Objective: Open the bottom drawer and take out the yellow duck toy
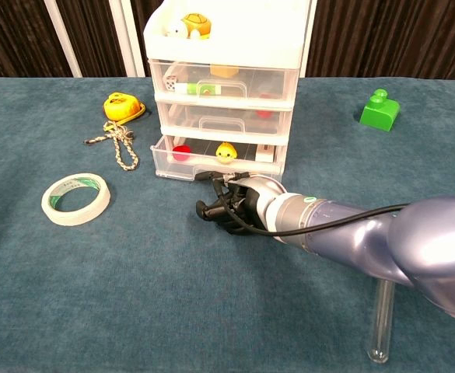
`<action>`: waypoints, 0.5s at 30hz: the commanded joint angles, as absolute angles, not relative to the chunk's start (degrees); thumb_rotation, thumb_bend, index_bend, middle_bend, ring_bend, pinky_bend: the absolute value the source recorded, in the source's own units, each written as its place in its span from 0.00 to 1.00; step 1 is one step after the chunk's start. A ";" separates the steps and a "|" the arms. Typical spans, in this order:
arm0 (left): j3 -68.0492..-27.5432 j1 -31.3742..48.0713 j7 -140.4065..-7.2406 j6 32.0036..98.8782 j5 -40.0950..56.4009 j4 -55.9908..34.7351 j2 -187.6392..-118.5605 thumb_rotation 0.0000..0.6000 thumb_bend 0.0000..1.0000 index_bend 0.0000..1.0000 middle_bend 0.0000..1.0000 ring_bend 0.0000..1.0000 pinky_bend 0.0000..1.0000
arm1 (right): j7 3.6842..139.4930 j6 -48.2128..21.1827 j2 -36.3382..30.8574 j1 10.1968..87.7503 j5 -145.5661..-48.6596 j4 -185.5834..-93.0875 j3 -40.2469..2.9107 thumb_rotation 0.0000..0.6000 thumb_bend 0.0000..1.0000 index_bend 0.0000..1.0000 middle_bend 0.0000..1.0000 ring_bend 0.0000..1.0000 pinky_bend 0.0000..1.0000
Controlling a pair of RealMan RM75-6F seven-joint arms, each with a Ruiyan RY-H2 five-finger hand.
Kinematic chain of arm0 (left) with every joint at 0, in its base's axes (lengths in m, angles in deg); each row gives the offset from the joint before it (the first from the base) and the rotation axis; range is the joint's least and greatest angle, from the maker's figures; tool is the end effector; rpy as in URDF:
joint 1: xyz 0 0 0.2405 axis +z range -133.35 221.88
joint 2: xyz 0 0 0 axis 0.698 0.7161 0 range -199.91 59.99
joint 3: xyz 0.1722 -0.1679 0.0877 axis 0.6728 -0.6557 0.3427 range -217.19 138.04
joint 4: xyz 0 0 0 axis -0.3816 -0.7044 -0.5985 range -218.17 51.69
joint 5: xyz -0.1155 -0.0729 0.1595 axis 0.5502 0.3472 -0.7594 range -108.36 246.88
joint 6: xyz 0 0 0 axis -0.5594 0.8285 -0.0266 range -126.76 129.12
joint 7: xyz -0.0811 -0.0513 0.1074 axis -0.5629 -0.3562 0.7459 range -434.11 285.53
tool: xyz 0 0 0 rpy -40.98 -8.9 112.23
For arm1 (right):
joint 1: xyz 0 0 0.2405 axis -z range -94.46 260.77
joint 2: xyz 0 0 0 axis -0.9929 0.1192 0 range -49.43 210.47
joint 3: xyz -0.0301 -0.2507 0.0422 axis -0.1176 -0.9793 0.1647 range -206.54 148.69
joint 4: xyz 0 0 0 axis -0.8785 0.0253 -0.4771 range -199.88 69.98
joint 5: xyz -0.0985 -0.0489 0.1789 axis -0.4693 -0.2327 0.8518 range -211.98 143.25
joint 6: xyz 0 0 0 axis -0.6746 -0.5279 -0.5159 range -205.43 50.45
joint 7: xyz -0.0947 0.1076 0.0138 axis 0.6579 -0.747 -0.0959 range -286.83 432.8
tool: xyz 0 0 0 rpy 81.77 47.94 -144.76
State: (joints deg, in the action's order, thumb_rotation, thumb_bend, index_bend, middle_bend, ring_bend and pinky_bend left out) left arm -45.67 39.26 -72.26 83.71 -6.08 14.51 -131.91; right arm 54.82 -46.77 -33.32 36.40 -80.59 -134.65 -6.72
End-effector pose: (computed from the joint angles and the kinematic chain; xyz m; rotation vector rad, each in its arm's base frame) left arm -0.3163 0.1903 0.1730 -1.2238 -0.9941 -0.8498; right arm -0.0755 -0.3152 -0.1608 1.3880 -2.3401 1.0856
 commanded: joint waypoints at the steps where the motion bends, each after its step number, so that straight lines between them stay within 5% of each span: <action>1: -45.67 39.28 -72.23 83.73 -6.04 14.51 -131.91 1.00 0.58 0.04 0.00 0.00 0.00 | 55.08 -46.39 -33.11 36.66 -80.79 -135.22 -7.16 1.00 0.66 0.15 1.00 1.00 1.00; 15: -45.65 39.36 -71.67 84.07 -6.15 14.80 -132.02 1.00 0.58 0.04 0.00 0.00 0.00 | 55.15 -45.72 -31.73 38.35 -82.32 -138.65 -9.35 1.00 0.66 0.15 1.00 1.00 1.00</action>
State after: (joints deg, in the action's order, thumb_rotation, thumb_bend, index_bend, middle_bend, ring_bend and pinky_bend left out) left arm -45.66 39.36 -71.68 84.07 -6.15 14.80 -132.01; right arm 55.16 -45.68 -31.75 38.30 -82.28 -138.62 -9.28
